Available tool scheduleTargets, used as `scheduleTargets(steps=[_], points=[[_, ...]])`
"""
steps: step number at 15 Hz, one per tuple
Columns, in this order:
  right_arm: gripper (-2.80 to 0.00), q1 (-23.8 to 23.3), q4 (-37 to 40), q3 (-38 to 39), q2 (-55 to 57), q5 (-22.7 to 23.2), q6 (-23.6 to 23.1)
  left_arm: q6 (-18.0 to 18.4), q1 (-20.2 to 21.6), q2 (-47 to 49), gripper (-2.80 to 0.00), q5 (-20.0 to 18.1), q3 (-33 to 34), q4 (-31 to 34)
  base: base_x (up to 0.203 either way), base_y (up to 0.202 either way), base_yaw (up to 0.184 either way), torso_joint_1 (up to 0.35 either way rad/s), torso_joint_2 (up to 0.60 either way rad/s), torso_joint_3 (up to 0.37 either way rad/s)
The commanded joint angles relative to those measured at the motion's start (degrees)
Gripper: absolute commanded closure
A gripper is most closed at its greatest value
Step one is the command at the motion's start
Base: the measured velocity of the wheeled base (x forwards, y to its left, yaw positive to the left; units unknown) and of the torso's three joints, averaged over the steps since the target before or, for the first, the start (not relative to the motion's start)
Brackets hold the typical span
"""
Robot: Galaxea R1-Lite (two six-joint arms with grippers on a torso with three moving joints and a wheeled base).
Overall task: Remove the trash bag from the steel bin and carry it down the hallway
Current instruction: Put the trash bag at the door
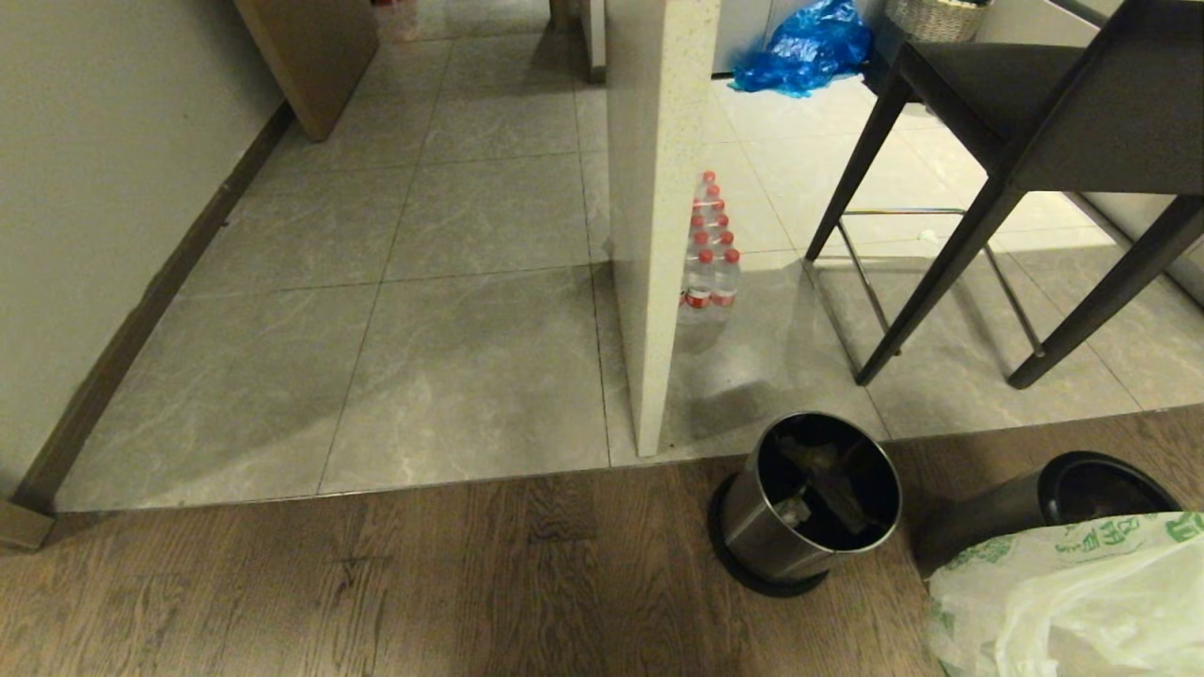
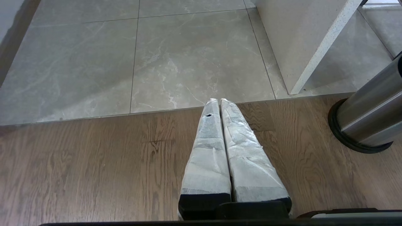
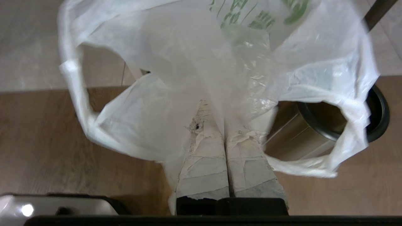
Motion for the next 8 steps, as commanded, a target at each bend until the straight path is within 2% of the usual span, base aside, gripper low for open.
scheduleTargets(steps=[1, 3, 5, 8], points=[[0.00, 0.0, -0.2, 0.4, 0.2, -0.1, 2.5, -0.1, 0.0, -0.1, 0.00, 0.0, 0.0, 0.0, 0.000, 0.000, 0.000, 0.000, 0.00, 0.000], [0.00, 0.0, -0.8, 0.8, 0.2, -0.1, 1.1, -0.1, 0.0, -0.1, 0.00, 0.0, 0.0, 0.0, 0.000, 0.000, 0.000, 0.000, 0.00, 0.000], [0.00, 0.1, -2.9, 1.3, 0.2, -0.7, 3.9, -0.1, 0.0, -0.1, 0.00, 0.0, 0.0, 0.0, 0.000, 0.000, 0.000, 0.000, 0.00, 0.000], [0.00, 0.0, -2.9, 1.4, 0.2, -0.6, 3.7, -0.1, 0.0, -0.1, 0.00, 0.0, 0.0, 0.0, 0.000, 0.000, 0.000, 0.000, 0.00, 0.000]])
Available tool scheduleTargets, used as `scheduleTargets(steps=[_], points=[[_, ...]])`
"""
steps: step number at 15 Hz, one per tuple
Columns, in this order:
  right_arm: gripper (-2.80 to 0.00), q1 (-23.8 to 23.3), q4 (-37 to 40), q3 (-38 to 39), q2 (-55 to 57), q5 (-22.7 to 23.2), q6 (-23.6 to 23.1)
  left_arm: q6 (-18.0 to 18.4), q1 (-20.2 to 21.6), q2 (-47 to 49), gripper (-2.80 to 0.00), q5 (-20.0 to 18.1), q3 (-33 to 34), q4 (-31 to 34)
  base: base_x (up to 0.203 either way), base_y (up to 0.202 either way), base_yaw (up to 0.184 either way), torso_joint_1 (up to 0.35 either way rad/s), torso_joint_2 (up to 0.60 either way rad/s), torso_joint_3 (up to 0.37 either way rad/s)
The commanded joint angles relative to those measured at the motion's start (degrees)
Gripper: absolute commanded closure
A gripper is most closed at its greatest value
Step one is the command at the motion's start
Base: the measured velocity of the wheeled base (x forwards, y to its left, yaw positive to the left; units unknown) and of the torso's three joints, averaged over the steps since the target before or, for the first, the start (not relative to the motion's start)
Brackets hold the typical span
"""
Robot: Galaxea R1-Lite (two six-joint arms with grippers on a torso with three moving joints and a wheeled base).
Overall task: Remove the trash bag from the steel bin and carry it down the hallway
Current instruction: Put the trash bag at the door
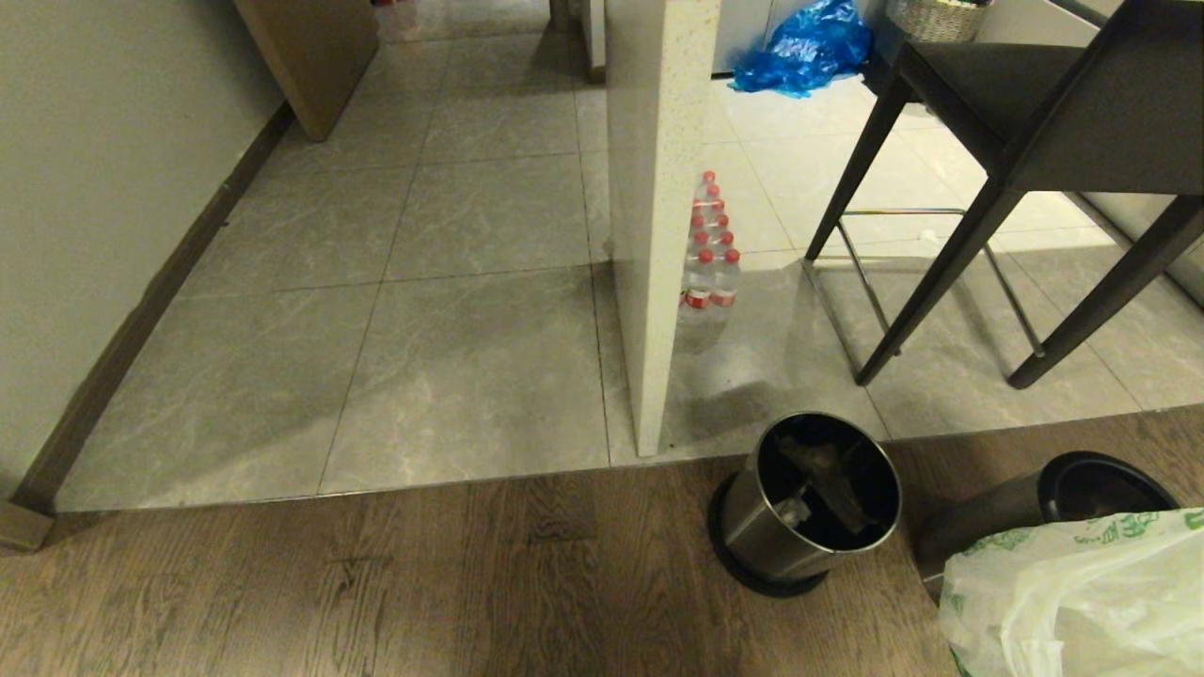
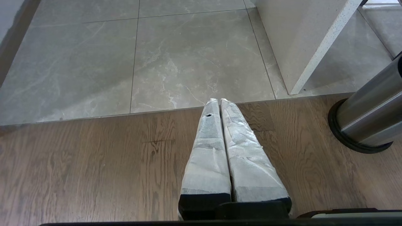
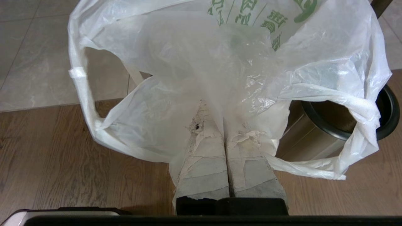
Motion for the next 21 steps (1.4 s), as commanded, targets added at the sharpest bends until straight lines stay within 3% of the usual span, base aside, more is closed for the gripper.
scheduleTargets(steps=[1, 21], points=[[0.00, 0.1, 0.2, -0.1, 0.2, 0.0, 0.0, 0.0, 0.0, -0.1, 0.00, 0.0, 0.0, 0.0, 0.000, 0.000, 0.000, 0.000, 0.00, 0.000], [0.00, 0.0, 0.3, -0.1, 0.2, -0.1, -0.1, 0.0, 0.0, -0.1, 0.00, 0.0, 0.0, 0.0, 0.000, 0.000, 0.000, 0.000, 0.00, 0.000]])
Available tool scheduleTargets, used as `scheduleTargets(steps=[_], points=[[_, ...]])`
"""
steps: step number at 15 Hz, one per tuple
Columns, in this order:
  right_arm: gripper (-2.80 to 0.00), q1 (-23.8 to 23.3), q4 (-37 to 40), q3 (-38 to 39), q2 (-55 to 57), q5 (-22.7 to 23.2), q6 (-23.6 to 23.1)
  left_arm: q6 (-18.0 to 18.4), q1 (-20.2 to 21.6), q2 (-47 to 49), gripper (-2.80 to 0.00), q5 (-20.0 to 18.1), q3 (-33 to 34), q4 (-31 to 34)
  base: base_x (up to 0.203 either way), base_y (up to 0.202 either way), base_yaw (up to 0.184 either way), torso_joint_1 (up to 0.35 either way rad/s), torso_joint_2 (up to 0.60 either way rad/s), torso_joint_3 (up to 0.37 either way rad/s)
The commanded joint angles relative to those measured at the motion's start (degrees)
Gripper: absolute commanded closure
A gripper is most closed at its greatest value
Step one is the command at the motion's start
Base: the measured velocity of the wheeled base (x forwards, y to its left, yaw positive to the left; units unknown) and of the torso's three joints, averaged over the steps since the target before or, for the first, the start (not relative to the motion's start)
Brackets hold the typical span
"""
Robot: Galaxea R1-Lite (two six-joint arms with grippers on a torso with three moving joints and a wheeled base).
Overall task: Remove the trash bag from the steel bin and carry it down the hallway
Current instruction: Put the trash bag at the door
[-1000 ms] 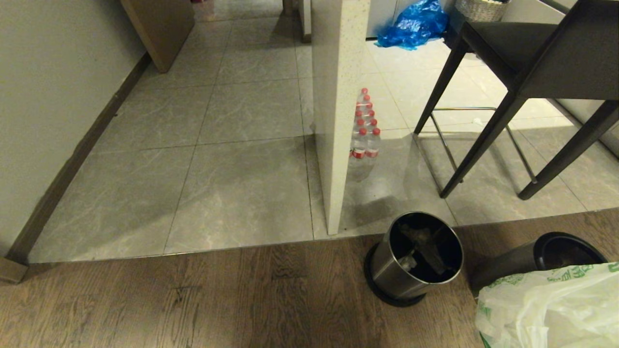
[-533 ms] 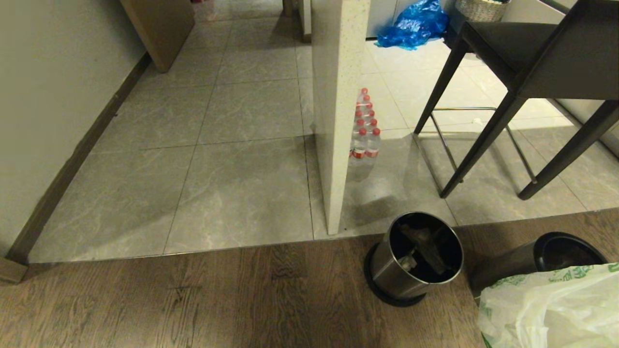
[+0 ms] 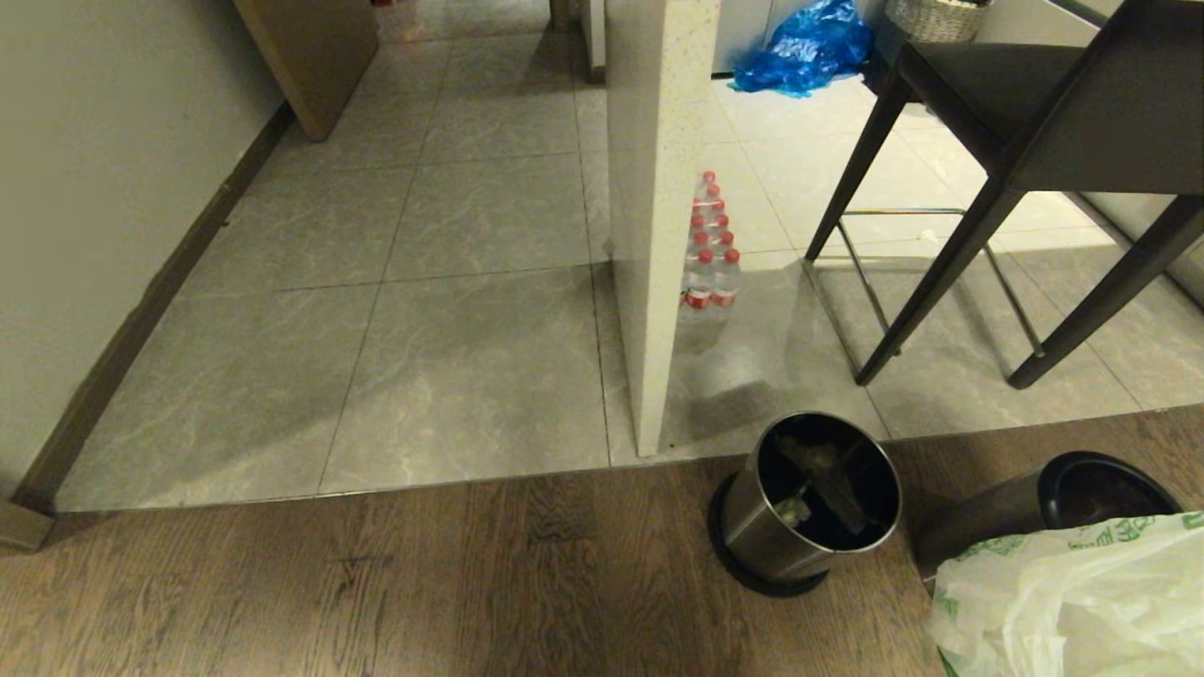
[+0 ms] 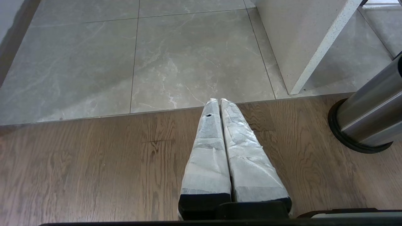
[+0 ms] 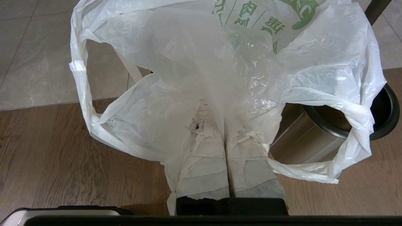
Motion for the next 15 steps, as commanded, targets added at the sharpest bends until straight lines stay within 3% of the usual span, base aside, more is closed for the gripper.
scheduleTargets(steps=[1, 15], points=[[0.00, 0.0, 0.0, 0.0, 0.1, 0.0, 0.1, 0.0, 0.0, -0.1, 0.00, 0.0, 0.0, 0.0, 0.000, 0.000, 0.000, 0.000, 0.00, 0.000], [0.00, 0.0, 0.0, 0.0, 0.1, 0.0, 0.1, 0.0, 0.0, -0.1, 0.00, 0.0, 0.0, 0.0, 0.000, 0.000, 0.000, 0.000, 0.00, 0.000]])
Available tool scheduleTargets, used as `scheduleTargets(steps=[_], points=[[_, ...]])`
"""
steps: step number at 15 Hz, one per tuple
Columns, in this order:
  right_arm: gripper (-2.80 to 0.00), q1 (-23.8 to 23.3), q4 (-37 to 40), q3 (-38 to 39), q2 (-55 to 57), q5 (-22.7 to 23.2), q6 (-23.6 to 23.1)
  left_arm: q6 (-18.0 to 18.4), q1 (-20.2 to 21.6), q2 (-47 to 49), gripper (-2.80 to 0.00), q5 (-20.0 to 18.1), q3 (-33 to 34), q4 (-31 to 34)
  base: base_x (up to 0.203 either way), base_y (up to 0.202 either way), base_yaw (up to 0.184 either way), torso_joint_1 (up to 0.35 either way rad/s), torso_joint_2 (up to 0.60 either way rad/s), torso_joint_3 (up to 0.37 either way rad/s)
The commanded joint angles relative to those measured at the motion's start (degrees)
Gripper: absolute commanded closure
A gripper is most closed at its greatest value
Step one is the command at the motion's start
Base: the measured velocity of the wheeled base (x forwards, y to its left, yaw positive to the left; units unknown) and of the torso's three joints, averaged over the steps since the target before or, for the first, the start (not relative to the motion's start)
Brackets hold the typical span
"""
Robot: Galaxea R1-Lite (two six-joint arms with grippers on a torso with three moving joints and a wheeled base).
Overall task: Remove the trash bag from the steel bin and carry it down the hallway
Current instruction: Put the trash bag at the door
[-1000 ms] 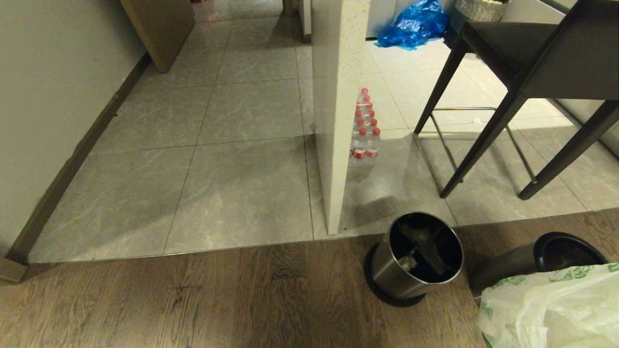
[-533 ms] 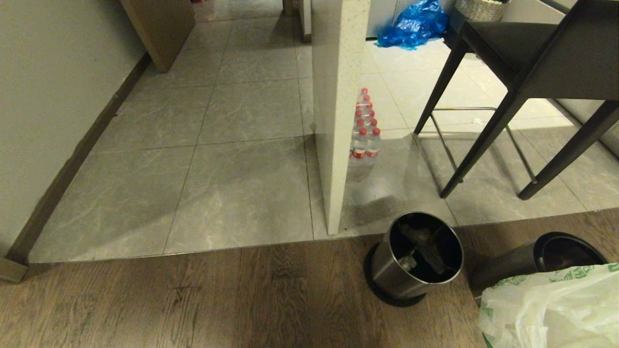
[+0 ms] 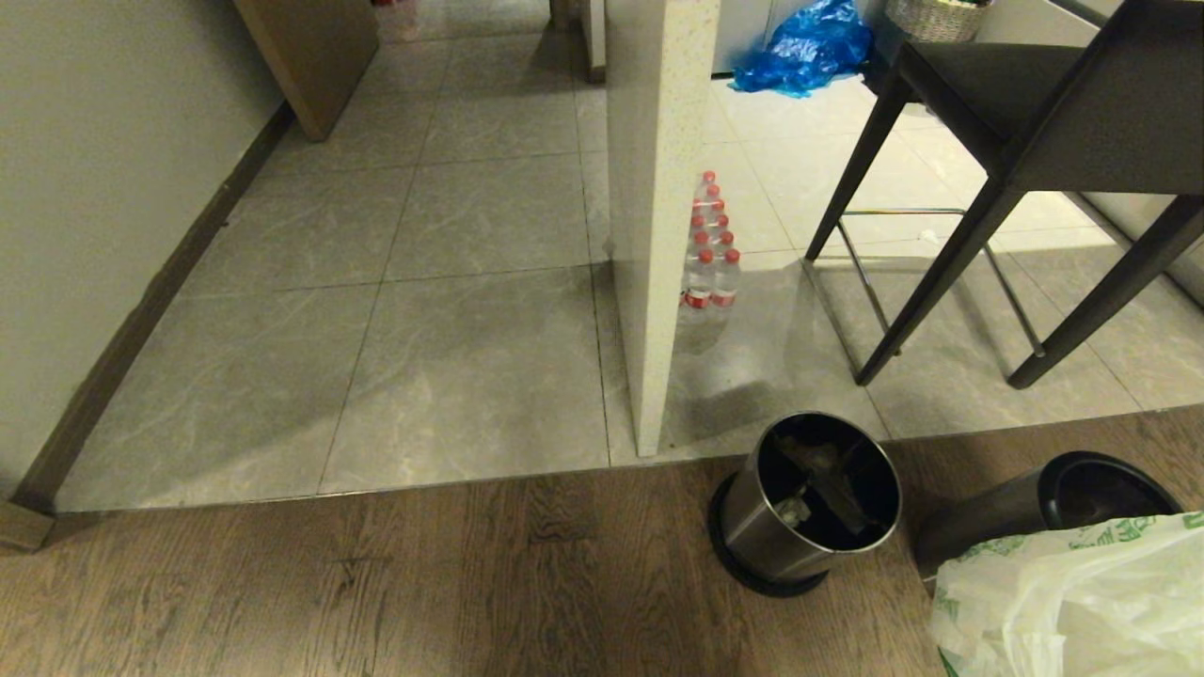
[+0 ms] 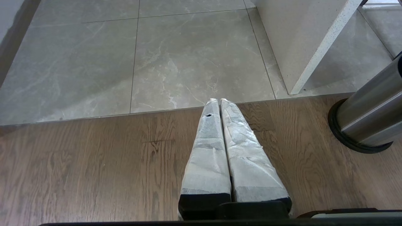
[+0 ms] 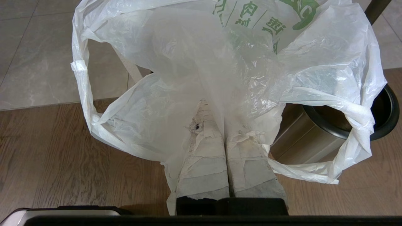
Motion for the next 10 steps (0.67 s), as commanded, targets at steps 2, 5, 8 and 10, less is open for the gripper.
scheduleTargets(steps=[2, 5, 8, 10], points=[[0.00, 0.0, 0.0, 0.0, 0.1, 0.0, 0.1, 0.0, 0.0, -0.1, 0.00, 0.0, 0.0, 0.0, 0.000, 0.000, 0.000, 0.000, 0.00, 0.000], [0.00, 0.0, 0.0, 0.0, 0.1, 0.0, 0.1, 0.0, 0.0, -0.1, 0.00, 0.0, 0.0, 0.0, 0.000, 0.000, 0.000, 0.000, 0.00, 0.000], [0.00, 0.0, 0.0, 0.0, 0.1, 0.0, 0.0, 0.0, 0.0, -0.1, 0.00, 0.0, 0.0, 0.0, 0.000, 0.000, 0.000, 0.000, 0.00, 0.000], [0.00, 0.0, 0.0, 0.0, 0.1, 0.0, 0.1, 0.0, 0.0, -0.1, 0.00, 0.0, 0.0, 0.0, 0.000, 0.000, 0.000, 0.000, 0.00, 0.000]])
